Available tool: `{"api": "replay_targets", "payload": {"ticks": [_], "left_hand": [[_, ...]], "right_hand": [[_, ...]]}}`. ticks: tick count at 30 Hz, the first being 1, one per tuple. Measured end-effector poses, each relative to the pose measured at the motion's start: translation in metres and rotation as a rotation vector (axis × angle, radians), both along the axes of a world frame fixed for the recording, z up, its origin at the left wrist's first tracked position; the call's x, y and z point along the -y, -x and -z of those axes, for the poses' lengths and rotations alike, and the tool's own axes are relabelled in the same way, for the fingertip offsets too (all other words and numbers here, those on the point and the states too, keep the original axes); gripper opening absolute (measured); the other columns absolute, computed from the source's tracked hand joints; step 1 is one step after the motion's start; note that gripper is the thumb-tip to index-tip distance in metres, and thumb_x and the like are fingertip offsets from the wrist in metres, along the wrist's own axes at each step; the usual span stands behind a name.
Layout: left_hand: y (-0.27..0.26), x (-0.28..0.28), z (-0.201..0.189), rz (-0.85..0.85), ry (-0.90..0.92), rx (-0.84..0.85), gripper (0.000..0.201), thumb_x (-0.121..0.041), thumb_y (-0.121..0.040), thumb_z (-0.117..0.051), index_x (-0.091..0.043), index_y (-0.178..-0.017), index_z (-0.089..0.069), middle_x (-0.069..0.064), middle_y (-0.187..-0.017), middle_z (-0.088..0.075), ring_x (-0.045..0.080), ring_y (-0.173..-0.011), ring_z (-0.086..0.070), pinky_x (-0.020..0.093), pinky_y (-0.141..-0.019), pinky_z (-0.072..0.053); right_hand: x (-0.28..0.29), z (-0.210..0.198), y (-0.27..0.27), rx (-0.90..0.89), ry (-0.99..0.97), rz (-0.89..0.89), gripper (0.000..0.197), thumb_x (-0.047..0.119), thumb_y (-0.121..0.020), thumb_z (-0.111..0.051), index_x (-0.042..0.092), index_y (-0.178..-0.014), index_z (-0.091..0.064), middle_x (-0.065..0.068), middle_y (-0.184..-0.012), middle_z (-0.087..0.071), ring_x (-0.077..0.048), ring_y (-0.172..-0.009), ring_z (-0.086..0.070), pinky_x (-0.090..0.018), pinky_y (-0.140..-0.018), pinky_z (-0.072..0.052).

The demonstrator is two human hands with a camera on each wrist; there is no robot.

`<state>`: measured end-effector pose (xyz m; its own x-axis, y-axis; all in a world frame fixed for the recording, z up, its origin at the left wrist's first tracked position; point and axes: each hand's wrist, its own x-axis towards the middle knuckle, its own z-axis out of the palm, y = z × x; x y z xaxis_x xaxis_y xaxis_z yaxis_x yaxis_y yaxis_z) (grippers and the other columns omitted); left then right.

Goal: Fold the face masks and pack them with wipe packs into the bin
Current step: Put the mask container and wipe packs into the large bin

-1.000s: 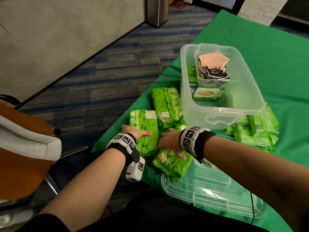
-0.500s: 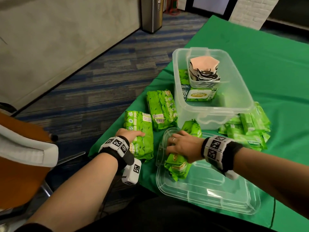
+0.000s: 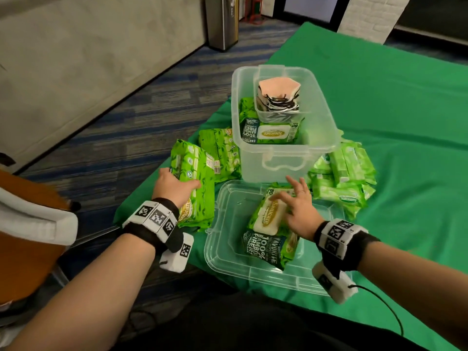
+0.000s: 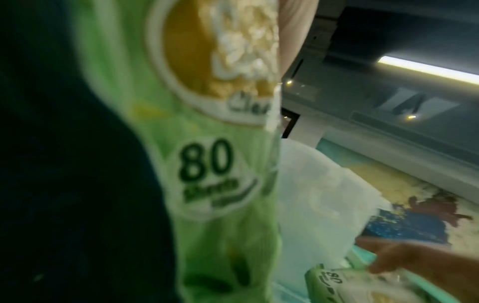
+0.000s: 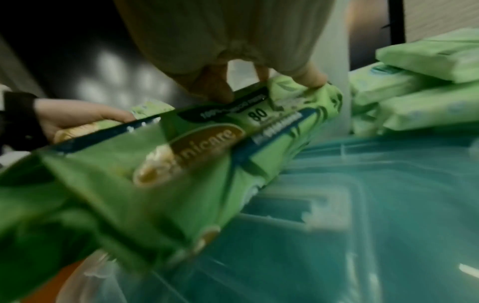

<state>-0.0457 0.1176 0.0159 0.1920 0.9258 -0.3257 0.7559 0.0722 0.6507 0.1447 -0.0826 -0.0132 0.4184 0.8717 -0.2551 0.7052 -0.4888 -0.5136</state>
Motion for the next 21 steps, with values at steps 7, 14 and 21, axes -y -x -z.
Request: {"api": "replay_targets", "payload": {"ticks": [7, 14, 21], "left_hand": [[-0.026, 0.051, -0.012, 0.234, -0.089, -0.086, 0.081, -0.029, -0.070, -0.077, -0.007, -0.136, -0.036, 0.016, -0.130, -0.052, 0.033, -0.116, -0.051, 0.037, -0.093, -0.042], [-0.043, 0.085, -0.016, 0.454, -0.285, -0.367, 0.073, -0.032, -0.076, -0.068, -0.011, -0.137, -0.033, 0.016, -0.118, -0.059, 0.034, -0.107, -0.058, 0.040, -0.085, -0.046], [-0.060, 0.103, 0.012, 0.652, -0.334, -0.531, 0.069, -0.039, -0.075, -0.070, -0.011, -0.128, -0.036, 0.013, -0.126, -0.051, 0.033, -0.116, -0.049, 0.042, -0.092, -0.042]], "right_hand": [[0.024, 0.010, -0.020, -0.016, 0.149, 0.174, 0.059, 0.020, -0.075, -0.051, 0.010, -0.132, -0.041, -0.016, -0.147, -0.027, -0.035, -0.139, -0.018, -0.048, -0.113, -0.020], [0.010, -0.004, -0.025, 0.083, 0.336, 0.315, 0.081, 0.050, -0.078, -0.065, -0.001, -0.129, -0.029, -0.025, -0.132, -0.038, -0.037, -0.124, -0.040, -0.042, -0.098, -0.039], [0.016, 0.010, -0.026, -0.360, 0.388, 0.523, 0.146, 0.064, -0.054, -0.077, 0.008, -0.141, 0.026, -0.019, -0.137, -0.044, -0.035, -0.116, -0.053, -0.046, -0.095, -0.047]]}}
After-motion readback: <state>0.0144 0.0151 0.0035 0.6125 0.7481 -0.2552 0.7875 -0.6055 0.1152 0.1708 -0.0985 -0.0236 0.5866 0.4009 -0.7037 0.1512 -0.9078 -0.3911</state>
